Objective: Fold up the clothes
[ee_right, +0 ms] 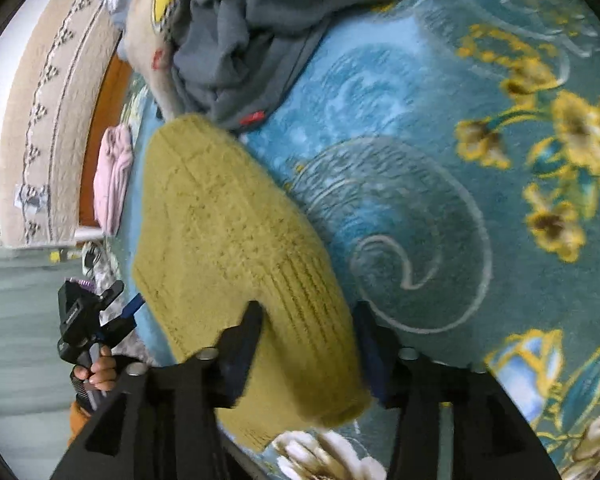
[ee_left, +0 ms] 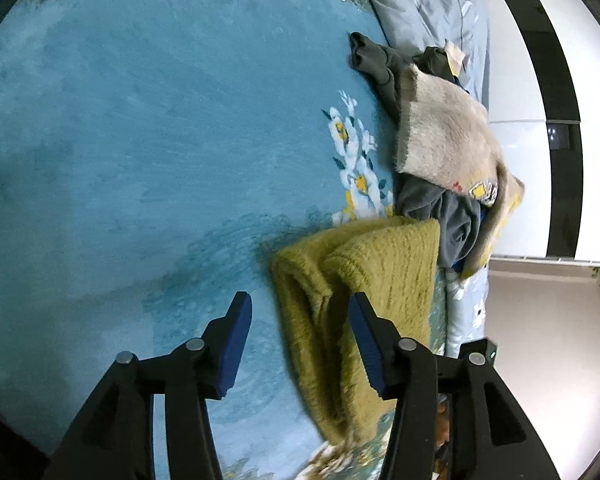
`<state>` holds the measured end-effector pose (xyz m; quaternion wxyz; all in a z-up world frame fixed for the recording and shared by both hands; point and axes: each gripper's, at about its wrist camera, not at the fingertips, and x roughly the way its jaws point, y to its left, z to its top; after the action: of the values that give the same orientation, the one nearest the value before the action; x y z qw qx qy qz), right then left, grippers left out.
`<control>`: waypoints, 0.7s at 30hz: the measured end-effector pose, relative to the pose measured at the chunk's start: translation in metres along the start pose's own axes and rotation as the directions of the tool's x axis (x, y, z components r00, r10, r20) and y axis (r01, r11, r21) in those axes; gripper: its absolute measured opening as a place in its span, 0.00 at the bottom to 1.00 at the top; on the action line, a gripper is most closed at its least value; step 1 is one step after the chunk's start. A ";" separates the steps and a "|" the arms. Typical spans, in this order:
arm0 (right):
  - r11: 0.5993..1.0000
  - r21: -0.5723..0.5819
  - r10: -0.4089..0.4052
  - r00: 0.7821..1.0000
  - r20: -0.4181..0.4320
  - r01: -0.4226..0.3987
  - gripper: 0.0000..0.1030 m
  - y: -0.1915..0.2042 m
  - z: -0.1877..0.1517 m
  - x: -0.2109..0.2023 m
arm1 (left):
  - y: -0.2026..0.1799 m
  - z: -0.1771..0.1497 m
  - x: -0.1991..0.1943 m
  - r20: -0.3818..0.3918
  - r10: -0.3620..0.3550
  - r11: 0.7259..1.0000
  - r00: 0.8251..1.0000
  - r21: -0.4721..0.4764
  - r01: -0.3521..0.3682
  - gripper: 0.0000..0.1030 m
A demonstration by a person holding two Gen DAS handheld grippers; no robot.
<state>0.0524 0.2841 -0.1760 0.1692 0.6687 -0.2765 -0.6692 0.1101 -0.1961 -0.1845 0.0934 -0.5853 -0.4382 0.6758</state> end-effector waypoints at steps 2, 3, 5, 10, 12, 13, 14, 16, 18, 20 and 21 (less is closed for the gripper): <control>1.000 0.029 -0.002 0.998 0.062 0.000 0.60 -0.006 -0.006 -0.016 | -0.005 0.004 0.002 0.000 -0.037 0.999 0.999 -0.017 0.037 0.50; 0.999 0.048 -0.004 0.995 0.097 -0.001 0.60 -0.009 -0.010 -0.025 | -0.009 0.006 0.003 0.006 -0.056 0.998 0.998 -0.011 0.056 0.50; 0.997 0.082 0.002 0.990 0.140 -0.013 0.60 -0.015 -0.021 -0.036 | -0.020 0.012 0.005 0.023 -0.055 0.998 0.998 0.013 0.055 0.51; 0.982 0.168 0.049 0.979 0.196 -0.083 0.60 -0.032 -0.056 -0.048 | -0.039 0.027 0.026 0.029 -0.009 0.998 1.000 0.057 0.008 0.52; 0.965 0.217 0.105 0.974 0.203 -0.150 0.60 -0.036 -0.073 -0.037 | -0.046 0.027 0.037 -0.001 0.001 0.996 1.000 0.090 -0.001 0.52; 0.953 0.241 0.133 0.969 0.207 -0.183 0.60 -0.039 -0.082 -0.031 | -0.049 0.027 0.043 -0.015 0.010 0.994 1.000 0.106 -0.009 0.52; 0.941 0.262 0.159 0.965 0.208 -0.212 0.60 -0.040 -0.090 -0.025 | -0.051 0.026 0.048 -0.025 0.025 0.993 0.999 0.118 -0.022 0.52; 0.933 0.273 0.190 0.965 0.179 -0.234 0.60 -0.033 -0.099 -0.007 | -0.053 0.023 0.057 -0.045 0.054 0.989 0.997 0.142 -0.047 0.52; 0.924 0.285 0.221 0.964 0.150 -0.256 0.60 -0.027 -0.108 0.010 | -0.052 0.021 0.062 -0.049 0.057 0.989 0.997 0.137 -0.050 0.50; 0.923 0.286 0.233 0.965 0.119 -0.258 0.60 -0.017 -0.114 0.027 | -0.049 0.021 0.059 -0.042 0.039 0.992 0.998 0.119 -0.034 0.49; 0.924 0.290 0.228 0.967 0.113 -0.251 0.60 -0.013 -0.115 0.032 | -0.049 0.020 0.059 -0.043 0.045 0.992 0.998 0.122 -0.040 0.47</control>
<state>0.1660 0.2589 -0.2038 0.1349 0.6216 -0.4612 -0.6187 0.0559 -0.1392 -0.1931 0.1244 -0.6030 -0.3814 0.6895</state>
